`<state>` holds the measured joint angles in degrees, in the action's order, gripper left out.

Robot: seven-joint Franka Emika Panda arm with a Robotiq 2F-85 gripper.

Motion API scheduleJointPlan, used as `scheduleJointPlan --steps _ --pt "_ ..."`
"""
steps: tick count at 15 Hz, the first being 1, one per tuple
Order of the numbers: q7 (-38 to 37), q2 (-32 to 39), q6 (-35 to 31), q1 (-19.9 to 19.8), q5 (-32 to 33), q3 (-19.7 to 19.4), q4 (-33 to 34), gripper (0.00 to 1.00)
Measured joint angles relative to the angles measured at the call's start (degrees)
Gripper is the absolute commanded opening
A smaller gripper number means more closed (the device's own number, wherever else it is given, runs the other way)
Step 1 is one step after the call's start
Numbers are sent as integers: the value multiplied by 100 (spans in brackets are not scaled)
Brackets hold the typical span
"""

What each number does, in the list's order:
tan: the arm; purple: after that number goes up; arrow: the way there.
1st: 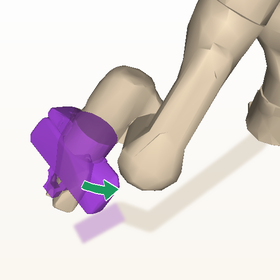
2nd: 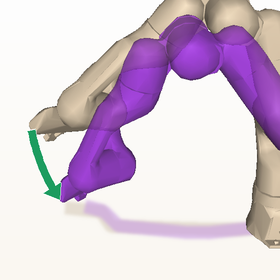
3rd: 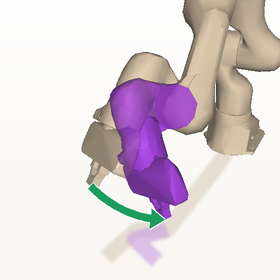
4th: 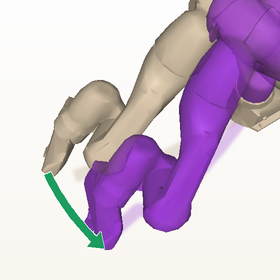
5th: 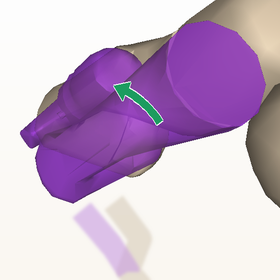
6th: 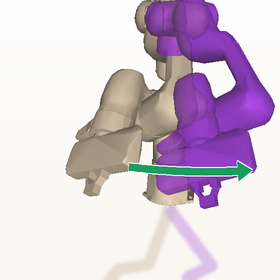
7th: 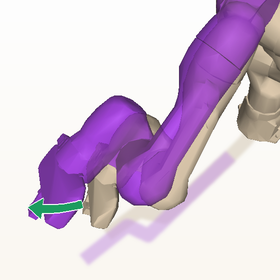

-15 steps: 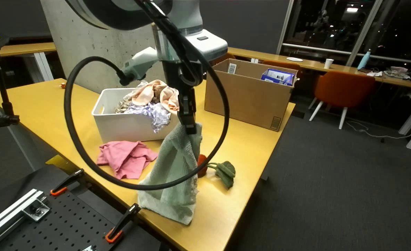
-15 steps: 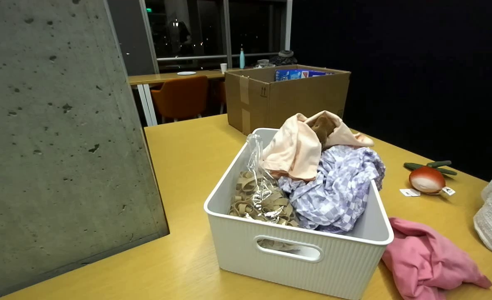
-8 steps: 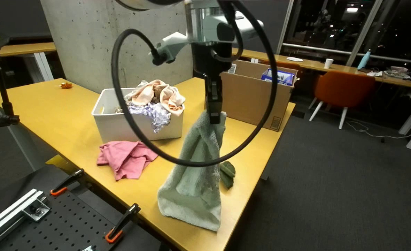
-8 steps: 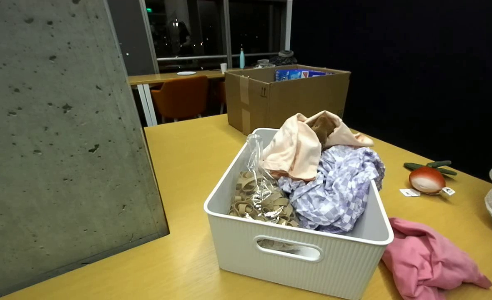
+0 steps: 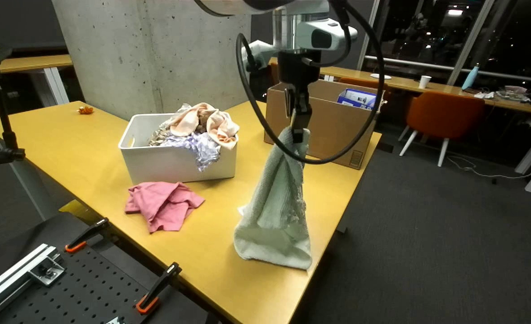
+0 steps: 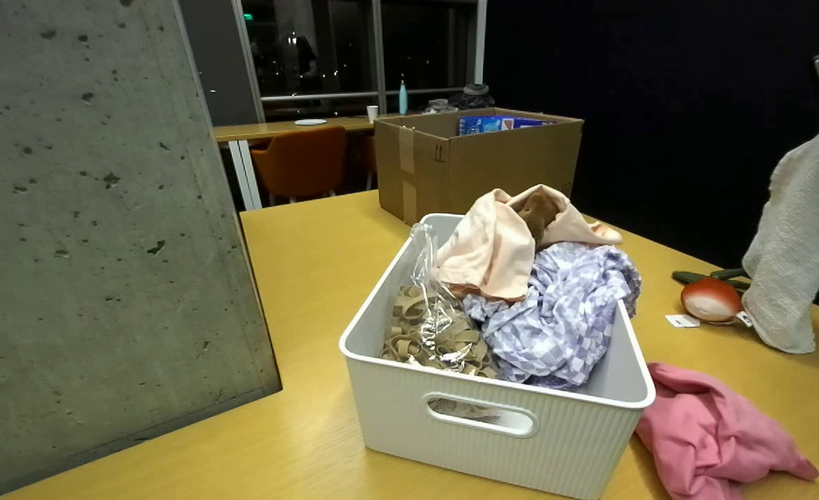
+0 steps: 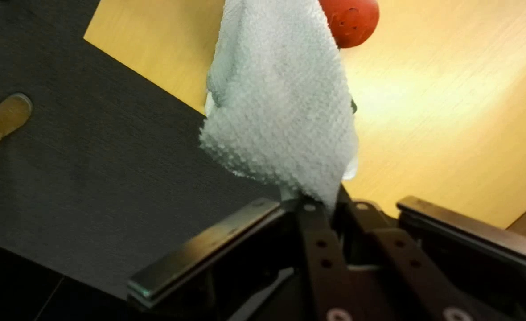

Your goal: Use the pink shirt to pick up the moose, put it and the shirt inside the white basket, use the grey towel to pick up the toy vegetable and put it inside the white basket

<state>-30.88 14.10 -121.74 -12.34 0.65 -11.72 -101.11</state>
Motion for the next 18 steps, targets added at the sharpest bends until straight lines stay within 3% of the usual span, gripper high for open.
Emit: scheduleJointPlan --steps 1,3,11,15,18 --pt "0 167 6 86 0 28 144 33" --pt "0 455 6 274 0 84 373 40" --pt "6 796 5 656 -4 203 459 98" --pt "6 423 -187 641 -17 164 -367 100" --pt "6 245 -779 564 -72 117 -1092 100"
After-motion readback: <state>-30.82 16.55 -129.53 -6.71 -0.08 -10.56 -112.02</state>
